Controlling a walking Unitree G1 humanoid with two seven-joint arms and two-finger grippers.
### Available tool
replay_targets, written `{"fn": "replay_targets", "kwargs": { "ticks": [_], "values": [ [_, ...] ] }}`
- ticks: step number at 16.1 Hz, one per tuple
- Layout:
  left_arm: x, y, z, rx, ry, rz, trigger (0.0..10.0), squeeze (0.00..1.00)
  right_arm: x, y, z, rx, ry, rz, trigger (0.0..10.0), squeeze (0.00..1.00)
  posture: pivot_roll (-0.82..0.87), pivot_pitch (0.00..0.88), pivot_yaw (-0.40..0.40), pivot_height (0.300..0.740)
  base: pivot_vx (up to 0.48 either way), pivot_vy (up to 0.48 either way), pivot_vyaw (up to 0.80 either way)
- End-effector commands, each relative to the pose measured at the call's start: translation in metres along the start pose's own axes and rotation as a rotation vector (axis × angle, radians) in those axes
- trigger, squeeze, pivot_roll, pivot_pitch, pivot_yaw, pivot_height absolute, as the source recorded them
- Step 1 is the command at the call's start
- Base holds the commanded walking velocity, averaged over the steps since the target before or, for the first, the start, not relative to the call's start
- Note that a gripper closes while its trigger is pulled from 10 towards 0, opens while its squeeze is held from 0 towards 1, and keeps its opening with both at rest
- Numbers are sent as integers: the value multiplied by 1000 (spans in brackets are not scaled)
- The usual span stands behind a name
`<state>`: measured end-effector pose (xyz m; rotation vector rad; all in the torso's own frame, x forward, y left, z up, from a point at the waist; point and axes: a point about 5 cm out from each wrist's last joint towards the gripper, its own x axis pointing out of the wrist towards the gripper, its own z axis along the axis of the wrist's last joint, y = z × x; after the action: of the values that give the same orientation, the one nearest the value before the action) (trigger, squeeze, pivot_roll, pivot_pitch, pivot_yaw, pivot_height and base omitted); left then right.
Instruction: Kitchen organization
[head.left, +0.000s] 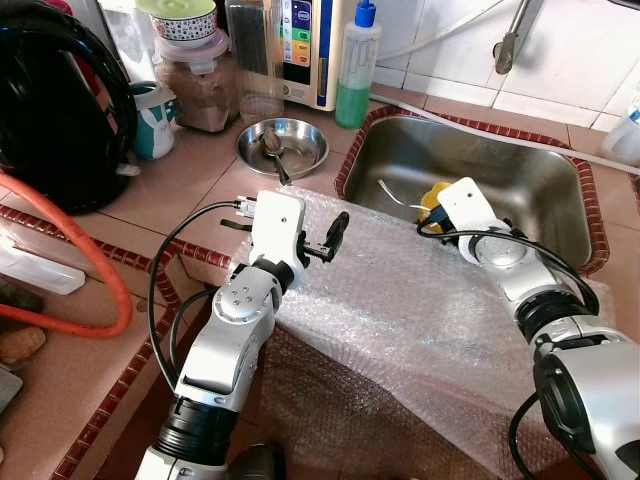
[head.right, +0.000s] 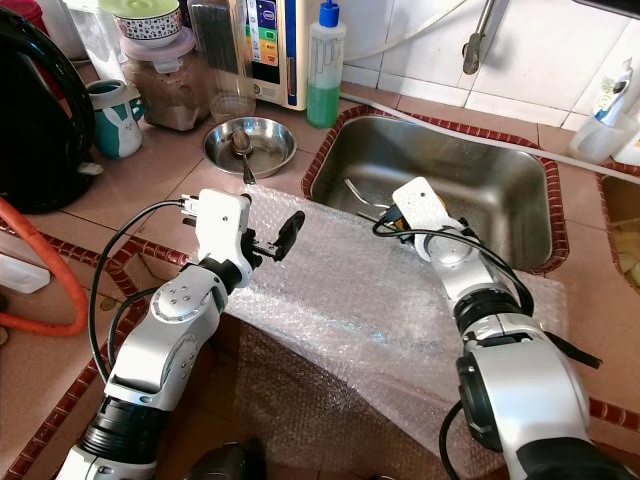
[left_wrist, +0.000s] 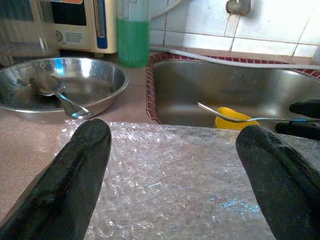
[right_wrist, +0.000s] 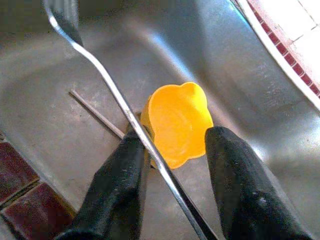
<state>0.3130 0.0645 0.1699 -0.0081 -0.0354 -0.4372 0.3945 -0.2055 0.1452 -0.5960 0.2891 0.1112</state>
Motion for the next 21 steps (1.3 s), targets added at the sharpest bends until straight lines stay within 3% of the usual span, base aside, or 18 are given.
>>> {"fn": "replay_targets", "kwargs": {
  "ticks": [1, 12, 16, 18, 20, 21],
  "values": [
    [0, -1, -1, 17, 14, 3, 10000, 1000, -4, 0, -24, 28, 95, 0, 10000, 1000, 110, 93, 8, 740, 0, 0, 0],
    [0, -1, -8, 61, 52, 59, 10000, 1000, -5, -19, -21, 121, 82, -125, 10000, 1000, 106, 90, 10, 740, 0, 0, 0],
    [3, 0, -8, 75, 53, 74, 10000, 1000, -6, -26, -18, 105, 82, -150, 10000, 1000, 101, 78, 5, 740, 0, 0, 0],
    [4, 0, -7, 83, 42, 82, 10000, 1000, -5, -27, -16, 139, 75, -125, 10000, 1000, 97, 74, 0, 740, 0, 0, 0],
    [4, 0, -8, 88, 41, 86, 10000, 1000, -6, -39, -8, 142, 24, -211, 10000, 1000, 97, 70, -2, 740, 0, 0, 0],
    [4, 0, -8, 104, 44, 96, 10000, 1000, -6, -40, -5, 211, 4, -200, 10000, 1000, 96, 69, -4, 740, 0, 0, 0]
  ]
}}
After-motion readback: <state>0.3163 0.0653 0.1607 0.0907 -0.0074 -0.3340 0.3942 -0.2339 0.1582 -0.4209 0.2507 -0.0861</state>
